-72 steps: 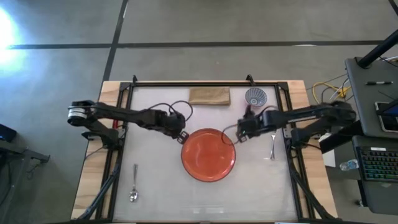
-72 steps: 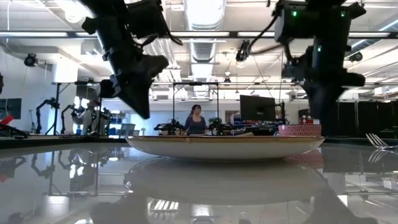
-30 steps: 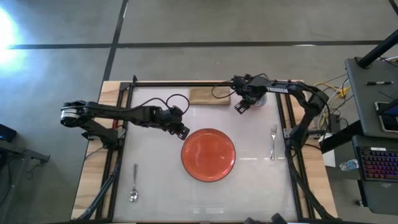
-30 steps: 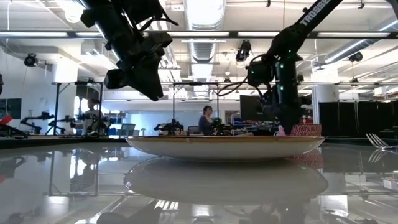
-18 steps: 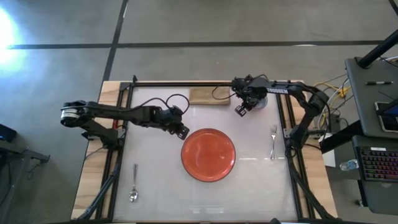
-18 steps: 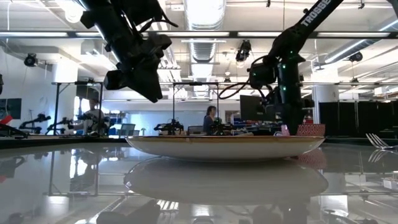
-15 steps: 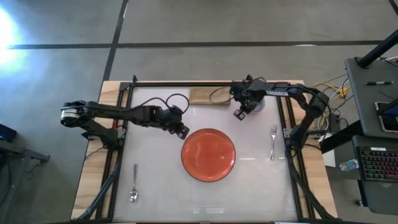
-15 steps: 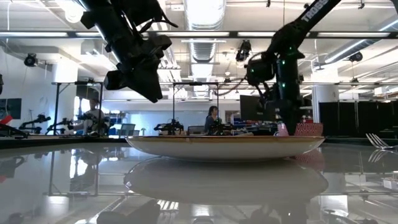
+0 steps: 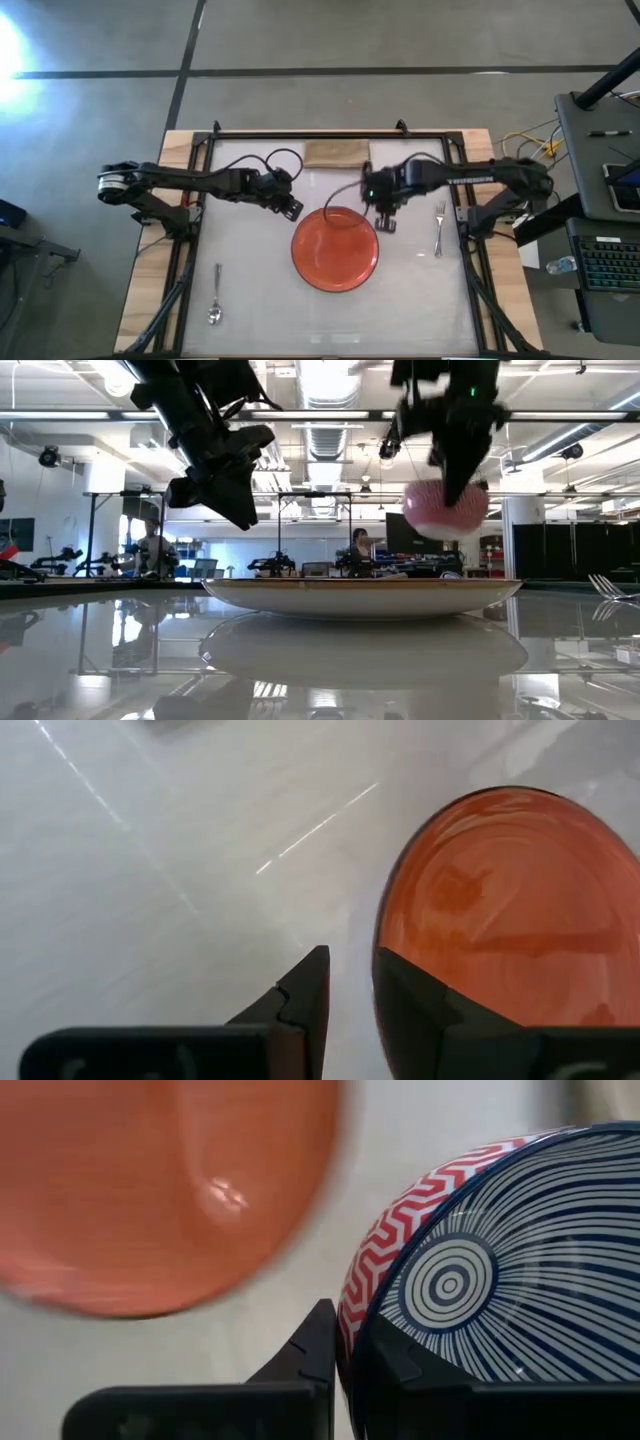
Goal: Set table place
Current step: Put the bowl on top of the orange plate
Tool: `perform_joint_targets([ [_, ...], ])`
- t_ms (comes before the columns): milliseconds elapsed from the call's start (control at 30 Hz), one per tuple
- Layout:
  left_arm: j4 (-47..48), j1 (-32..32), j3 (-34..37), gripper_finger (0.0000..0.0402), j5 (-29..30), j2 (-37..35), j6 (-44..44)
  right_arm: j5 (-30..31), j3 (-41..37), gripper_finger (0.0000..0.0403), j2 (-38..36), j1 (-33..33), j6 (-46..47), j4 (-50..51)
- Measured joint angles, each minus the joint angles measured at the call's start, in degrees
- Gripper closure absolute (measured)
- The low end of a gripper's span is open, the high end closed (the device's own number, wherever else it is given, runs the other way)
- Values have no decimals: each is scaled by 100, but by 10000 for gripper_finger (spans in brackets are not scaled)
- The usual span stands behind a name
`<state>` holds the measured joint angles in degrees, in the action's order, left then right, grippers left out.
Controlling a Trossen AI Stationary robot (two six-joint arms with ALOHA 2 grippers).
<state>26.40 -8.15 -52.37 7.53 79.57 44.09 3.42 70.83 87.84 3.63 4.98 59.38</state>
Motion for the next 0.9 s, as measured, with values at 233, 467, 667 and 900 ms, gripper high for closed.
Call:
perform_joint_targets([
  [233, 80, 199, 191, 336, -543, -64, 240, -254, 954, 389, 740, -1033, -228, 24],
  [467, 822, 1517, 260, 336, 611, -600, 1204, -197, 1568, 390, 1611, -1766, 20, 204],
  [667, 1020, 2580, 336, 336, 1262, -1140, 1980, 85, 2154, 390, 2106, -2133, 680, 165],
  [900, 1038, 3358, 338, 336, 1481, -1106, 2495, 94, 2710, 390, 2923, -2152, 626, 209],
])
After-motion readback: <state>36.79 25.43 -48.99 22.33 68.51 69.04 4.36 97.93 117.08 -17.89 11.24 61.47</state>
